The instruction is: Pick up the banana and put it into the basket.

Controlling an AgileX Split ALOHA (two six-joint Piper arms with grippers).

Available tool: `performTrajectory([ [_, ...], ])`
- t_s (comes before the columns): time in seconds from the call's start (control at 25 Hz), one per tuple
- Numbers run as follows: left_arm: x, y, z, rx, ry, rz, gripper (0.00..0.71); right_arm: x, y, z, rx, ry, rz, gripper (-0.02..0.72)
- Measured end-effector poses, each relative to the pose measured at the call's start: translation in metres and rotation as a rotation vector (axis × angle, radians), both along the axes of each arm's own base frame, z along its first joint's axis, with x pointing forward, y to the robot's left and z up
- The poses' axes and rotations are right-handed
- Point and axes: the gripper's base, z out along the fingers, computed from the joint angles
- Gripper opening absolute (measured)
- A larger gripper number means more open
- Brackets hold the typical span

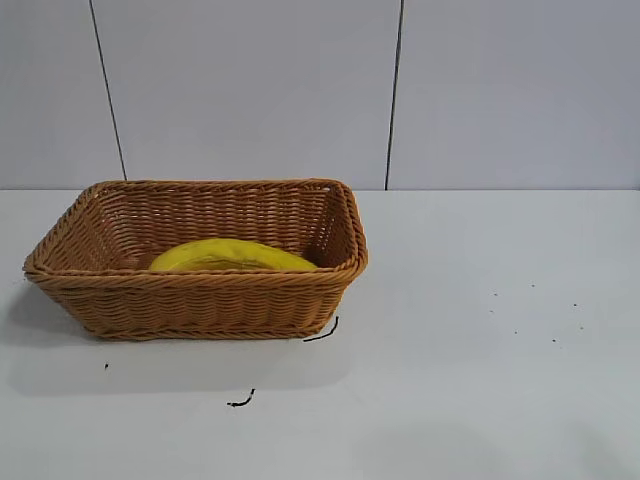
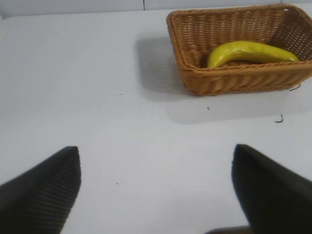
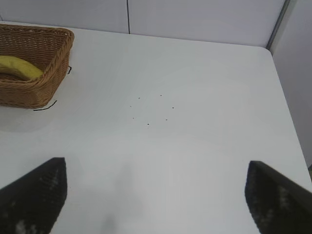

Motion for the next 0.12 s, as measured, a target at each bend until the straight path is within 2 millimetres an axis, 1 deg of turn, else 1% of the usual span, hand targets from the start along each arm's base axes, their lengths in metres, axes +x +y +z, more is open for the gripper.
performTrajectory([
  [0.12, 0.0000, 0.0000, 0.0000, 0.000, 0.000, 0.000, 0.635, 0.0000, 0.0000, 0.0001, 0.000, -0.001, 0.000, 0.678],
])
